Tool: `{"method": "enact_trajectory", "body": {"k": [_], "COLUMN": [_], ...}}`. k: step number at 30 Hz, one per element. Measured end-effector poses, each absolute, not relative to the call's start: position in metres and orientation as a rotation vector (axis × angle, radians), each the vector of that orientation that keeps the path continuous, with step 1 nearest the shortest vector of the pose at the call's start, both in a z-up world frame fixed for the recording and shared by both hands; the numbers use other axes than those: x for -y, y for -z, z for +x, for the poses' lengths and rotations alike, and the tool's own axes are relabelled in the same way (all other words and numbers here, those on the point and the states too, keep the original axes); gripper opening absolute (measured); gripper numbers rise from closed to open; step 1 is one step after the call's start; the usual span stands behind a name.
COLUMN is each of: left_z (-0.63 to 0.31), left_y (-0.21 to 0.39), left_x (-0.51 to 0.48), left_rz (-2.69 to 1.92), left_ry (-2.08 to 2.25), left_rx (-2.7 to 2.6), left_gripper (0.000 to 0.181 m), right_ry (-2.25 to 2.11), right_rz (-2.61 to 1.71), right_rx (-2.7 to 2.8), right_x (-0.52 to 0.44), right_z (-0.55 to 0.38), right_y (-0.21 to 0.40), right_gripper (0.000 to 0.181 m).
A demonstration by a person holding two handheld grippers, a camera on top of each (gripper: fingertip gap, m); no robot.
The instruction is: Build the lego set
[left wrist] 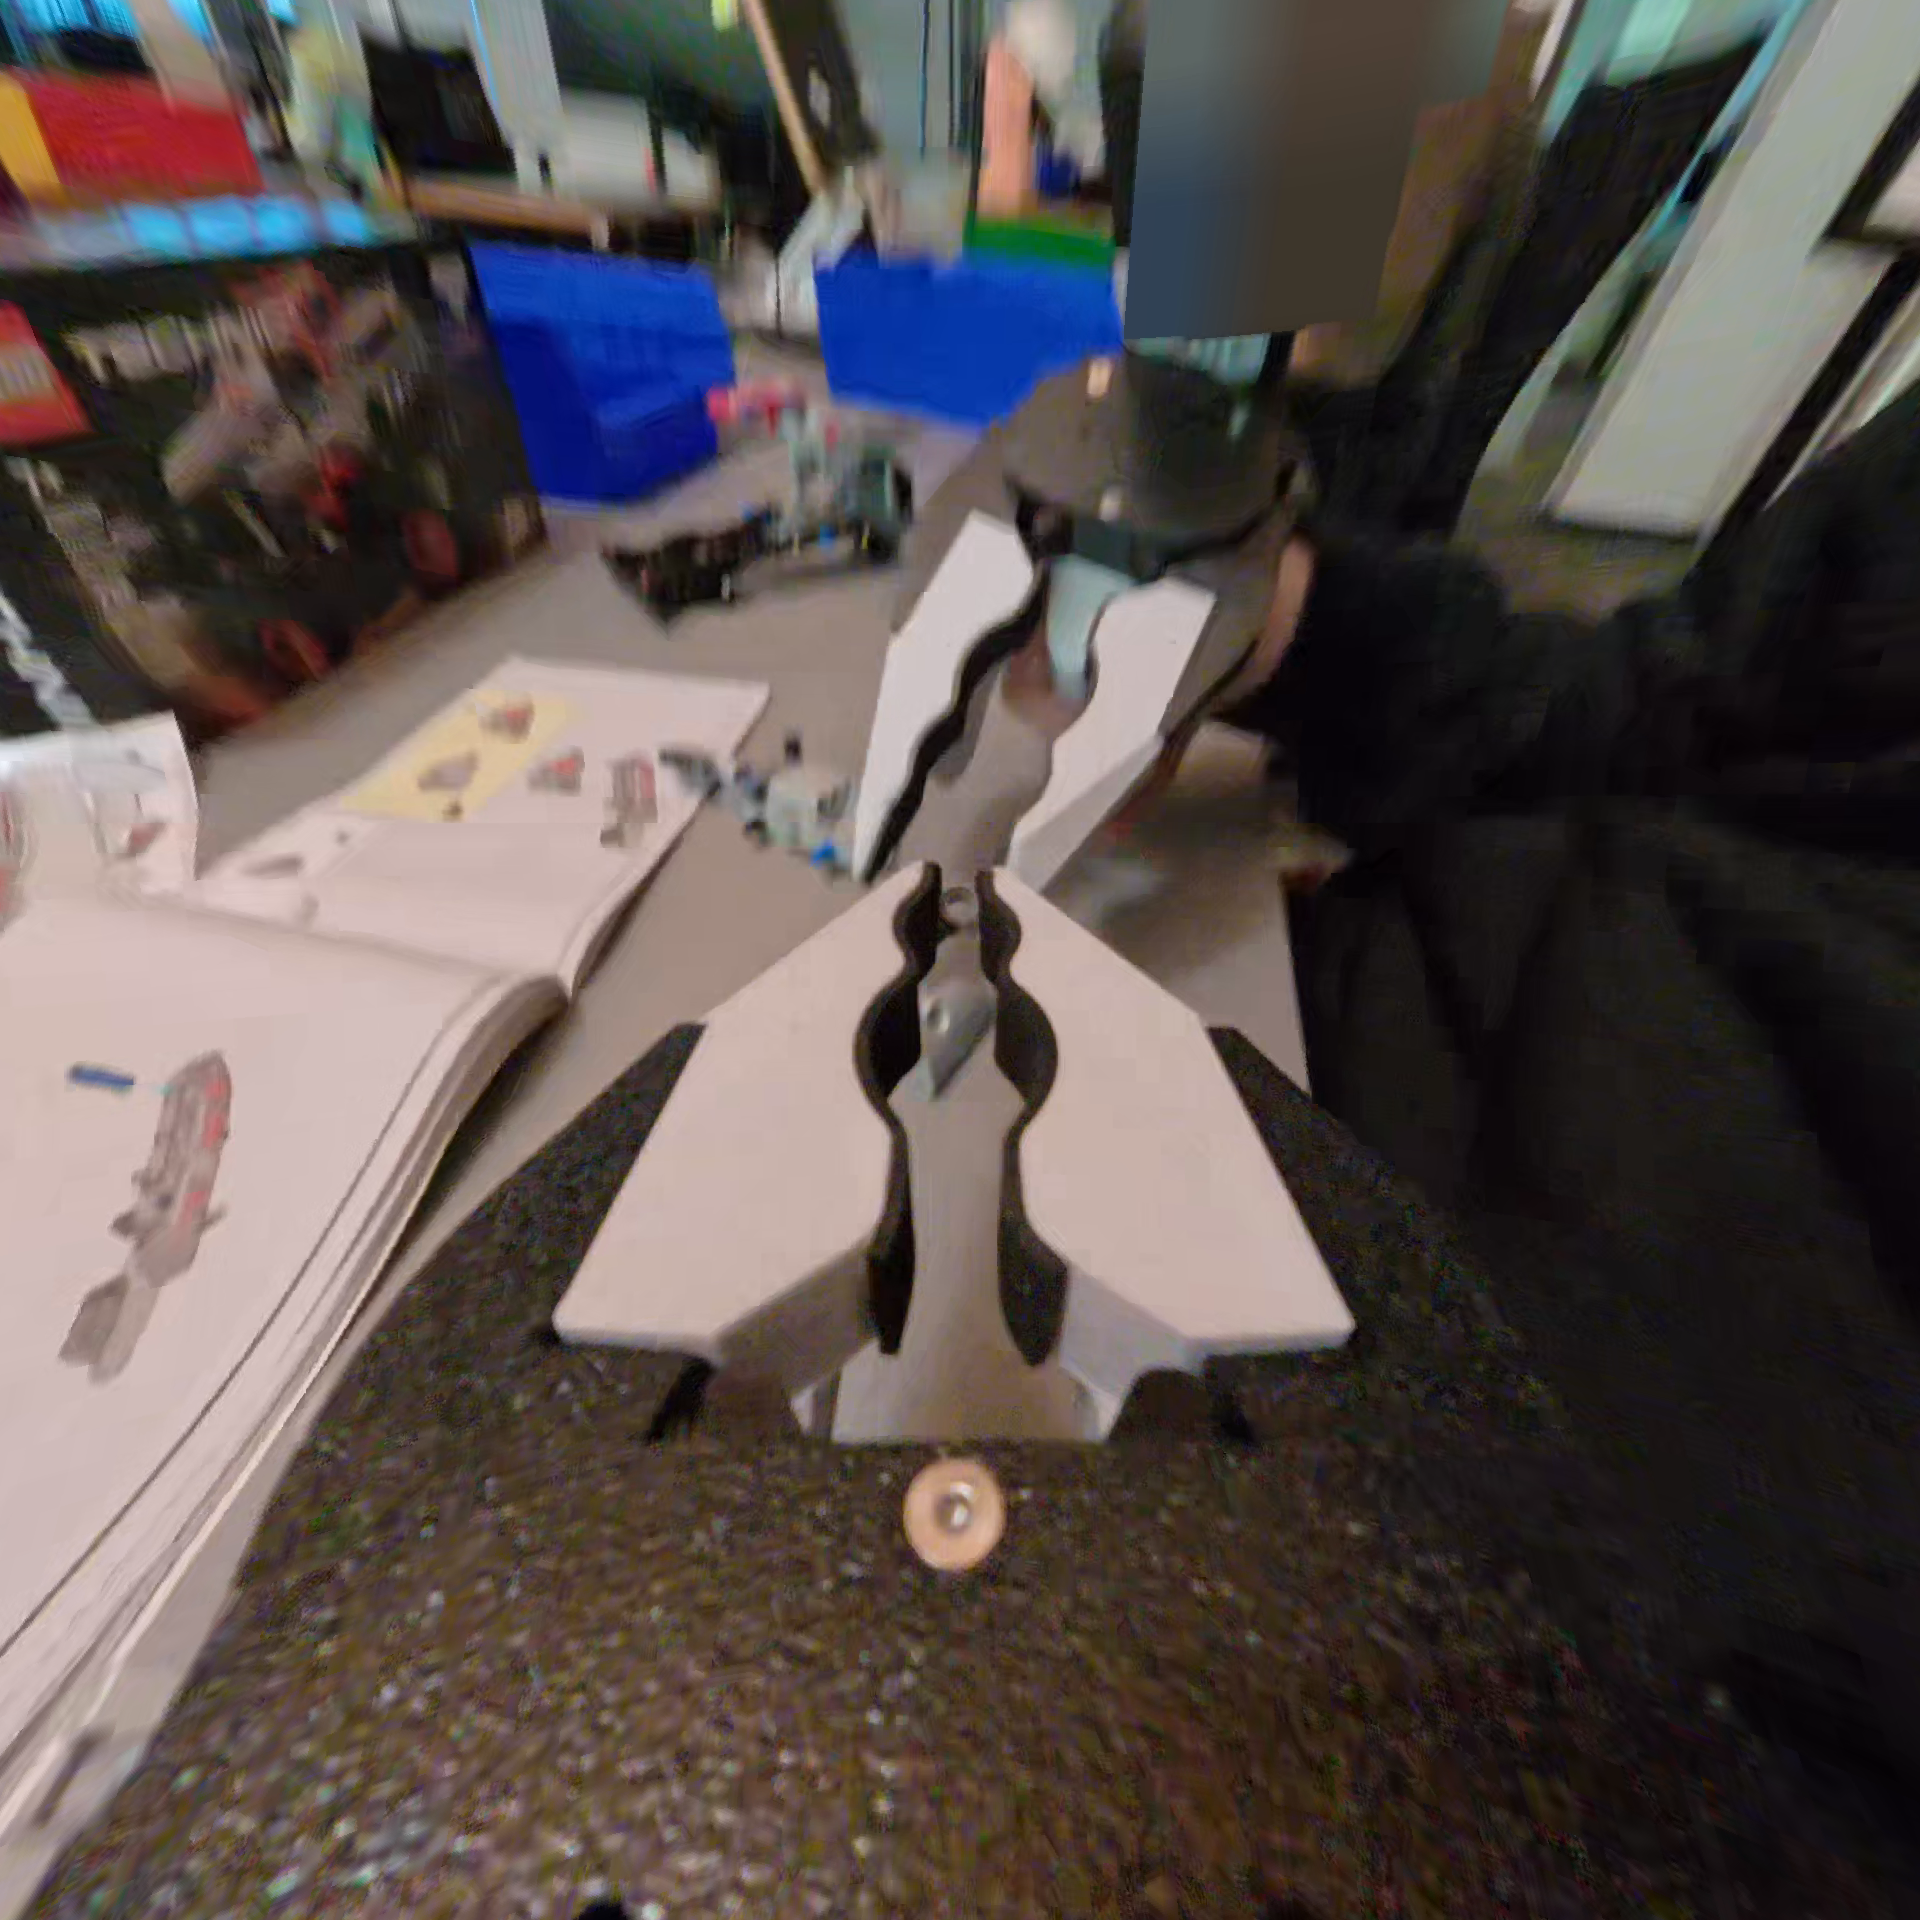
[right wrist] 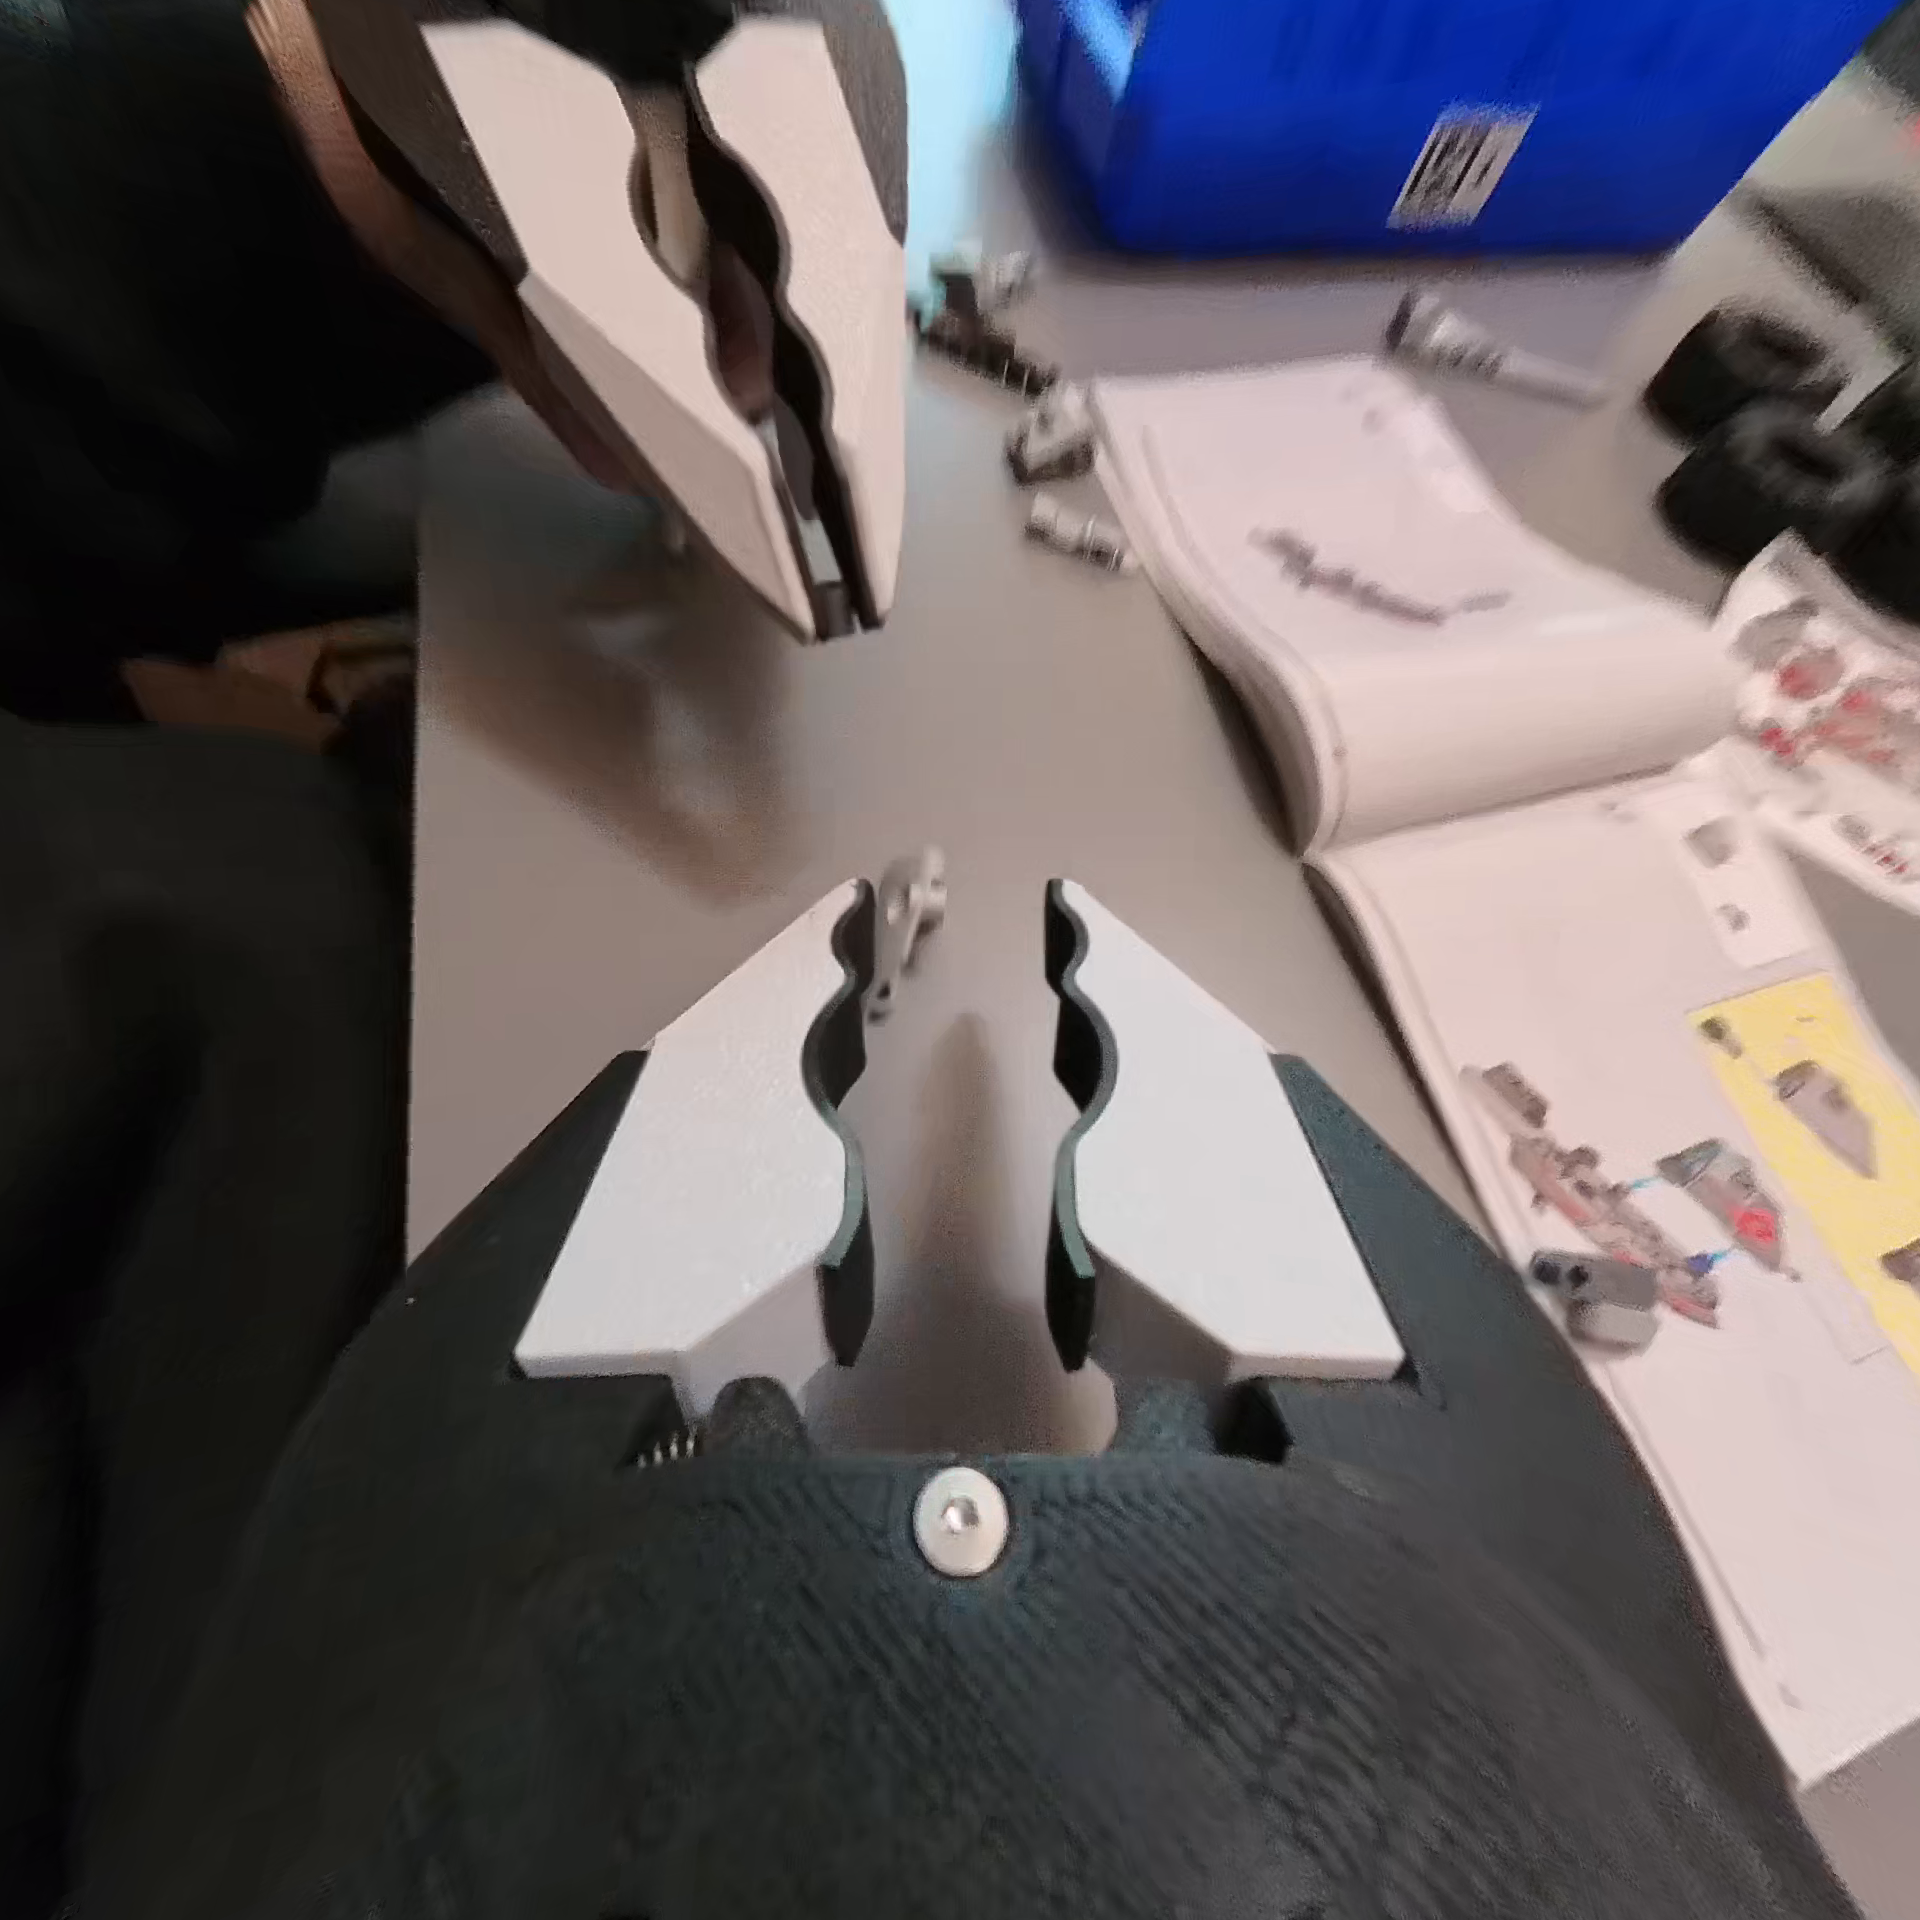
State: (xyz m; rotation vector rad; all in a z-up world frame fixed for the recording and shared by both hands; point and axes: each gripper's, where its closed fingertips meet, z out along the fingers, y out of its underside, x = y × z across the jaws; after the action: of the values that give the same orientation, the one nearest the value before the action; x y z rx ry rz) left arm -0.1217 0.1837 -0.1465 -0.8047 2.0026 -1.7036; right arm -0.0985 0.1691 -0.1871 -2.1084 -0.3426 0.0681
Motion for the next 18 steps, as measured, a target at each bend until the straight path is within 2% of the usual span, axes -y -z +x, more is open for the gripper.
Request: {"method": "enact_trajectory", "body": {"k": [4,8,10,12,15,18], "left_z": [-0.139,-0.157,-0.162,-0.164,-0.163,-0.166], "left_y": [0.066,0.032,0.023,0.020,0.024,0.022], "left_x": [-0.188,-0.190,-0.189,-0.184,-0.173,-0.172], "left_rz": [-0.642,-0.509,-0.472,-0.437,-0.428,-0.391], "left_ry": [2.305,2.647,2.774,2.837,2.824,2.837], "left_rx": [-1.488,-1.187,-1.076,-1.031,-1.067,-1.058], "left_gripper": [0.004,0.004,0.004,0.004,0.004,0.004], "right_ry": [-0.107,-0.458,-0.676,-0.838,-0.932,-0.968], "right_rz": [-1.805,-1.498,-1.320,-1.203,-1.166,-1.228], "right_rx": [0.288,0.200,0.117,0.034,-0.027,-0.044], "right_x": [-0.185,-0.180,-0.173,-0.169,-0.171,-0.177], "right_z": [-0.121,-0.151,-0.156,-0.155,-0.153,-0.158], "right_y": [0.126,0.069,0.043,0.031,0.033,0.043], "right_gripper": [0.019,0.020,0.014,0.007,0.008,0.018]}}
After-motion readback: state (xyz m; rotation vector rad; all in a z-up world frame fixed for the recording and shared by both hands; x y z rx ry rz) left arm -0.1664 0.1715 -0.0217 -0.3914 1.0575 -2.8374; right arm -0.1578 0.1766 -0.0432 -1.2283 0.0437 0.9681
